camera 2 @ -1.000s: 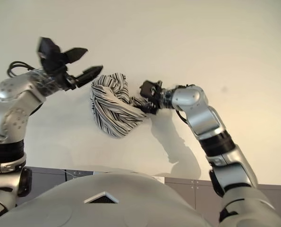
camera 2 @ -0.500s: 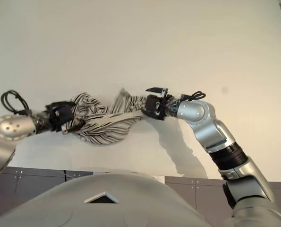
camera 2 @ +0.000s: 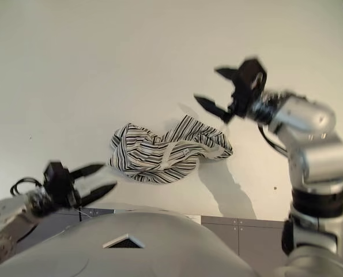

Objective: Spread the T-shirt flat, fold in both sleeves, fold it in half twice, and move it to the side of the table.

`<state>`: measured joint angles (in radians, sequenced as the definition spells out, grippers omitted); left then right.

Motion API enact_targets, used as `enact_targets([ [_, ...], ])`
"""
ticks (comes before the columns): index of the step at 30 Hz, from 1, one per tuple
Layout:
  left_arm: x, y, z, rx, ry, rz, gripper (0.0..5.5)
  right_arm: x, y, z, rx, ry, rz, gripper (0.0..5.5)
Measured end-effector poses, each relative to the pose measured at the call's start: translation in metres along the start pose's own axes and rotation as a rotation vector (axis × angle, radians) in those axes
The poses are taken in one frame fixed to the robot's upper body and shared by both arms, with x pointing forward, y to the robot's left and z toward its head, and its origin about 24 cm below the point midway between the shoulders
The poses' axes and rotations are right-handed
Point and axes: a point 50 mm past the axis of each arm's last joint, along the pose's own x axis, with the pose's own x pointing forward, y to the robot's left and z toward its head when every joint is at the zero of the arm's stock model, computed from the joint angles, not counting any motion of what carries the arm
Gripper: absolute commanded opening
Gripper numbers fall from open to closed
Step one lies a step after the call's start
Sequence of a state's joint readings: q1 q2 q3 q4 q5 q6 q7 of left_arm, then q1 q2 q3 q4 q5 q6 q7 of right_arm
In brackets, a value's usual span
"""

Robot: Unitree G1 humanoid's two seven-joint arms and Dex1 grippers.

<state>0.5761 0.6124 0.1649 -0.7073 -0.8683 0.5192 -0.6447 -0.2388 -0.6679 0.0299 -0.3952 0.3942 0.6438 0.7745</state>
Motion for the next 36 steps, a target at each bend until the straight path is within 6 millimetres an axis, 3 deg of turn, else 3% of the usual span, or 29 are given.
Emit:
enact_targets([
  [1, 0.014, 0.007, 0.018, 0.023, -0.077, 0.009, 3.75, 0.014, 0.004, -0.013, -0.007, 0.066, 0.058, 3.74],
  [2, 0.028, 0.013, 0.033, 0.058, -0.117, 0.015, 3.75, 0.026, 0.018, -0.042, 0.008, 0.178, 0.133, 3.74],
  [4, 0.049, 0.006, 0.036, 0.110, -0.069, -0.018, 3.75, 0.028, 0.052, -0.092, 0.064, 0.338, 0.264, 3.74],
  [8, 0.059, -0.022, 0.015, 0.072, 0.019, -0.127, 3.75, 0.019, 0.058, -0.082, 0.138, 0.253, 0.311, 3.74],
  [11, 0.060, -0.028, -0.004, 0.071, 0.094, -0.107, 3.75, 0.018, 0.051, -0.067, 0.126, 0.212, 0.329, 3.74],
  [13, 0.065, -0.021, -0.022, 0.112, 0.200, -0.041, 3.75, 0.019, 0.054, -0.066, 0.101, 0.227, 0.373, 3.74],
  [15, 0.068, -0.007, -0.046, 0.171, 0.351, 0.048, 3.75, 0.030, 0.060, -0.083, 0.039, 0.321, 0.403, 3.74],
  [16, 0.069, -0.005, -0.051, 0.211, 0.376, 0.055, 3.75, 0.035, 0.058, -0.090, 0.006, 0.347, 0.382, 3.74],
  [19, 0.071, -0.006, -0.055, 0.266, 0.395, 0.016, 3.75, 0.060, 0.047, -0.087, -0.109, 0.335, 0.335, 3.74],
  [24, 0.053, -0.008, -0.055, 0.253, 0.409, -0.084, 3.75, 0.096, 0.011, -0.086, -0.046, 0.313, 0.028, 3.74],
  [29, 0.044, 0.007, -0.053, 0.438, 0.440, -0.090, 3.75, 0.112, -0.038, -0.093, 0.064, 0.353, -0.419, 3.74],
  [31, 0.050, 0.022, -0.043, 0.531, 0.408, -0.027, 3.75, 0.103, -0.056, -0.102, 0.108, 0.385, -0.616, 3.74],
  [33, 0.062, 0.051, -0.022, 0.649, 0.379, 0.110, 3.75, 0.077, -0.077, -0.117, 0.197, 0.427, -0.865, 3.74],
  [36, 0.073, 0.062, -0.007, 0.741, 0.308, 0.170, 3.75, 0.058, -0.081, -0.121, 0.255, 0.363, -0.952, 3.74],
])
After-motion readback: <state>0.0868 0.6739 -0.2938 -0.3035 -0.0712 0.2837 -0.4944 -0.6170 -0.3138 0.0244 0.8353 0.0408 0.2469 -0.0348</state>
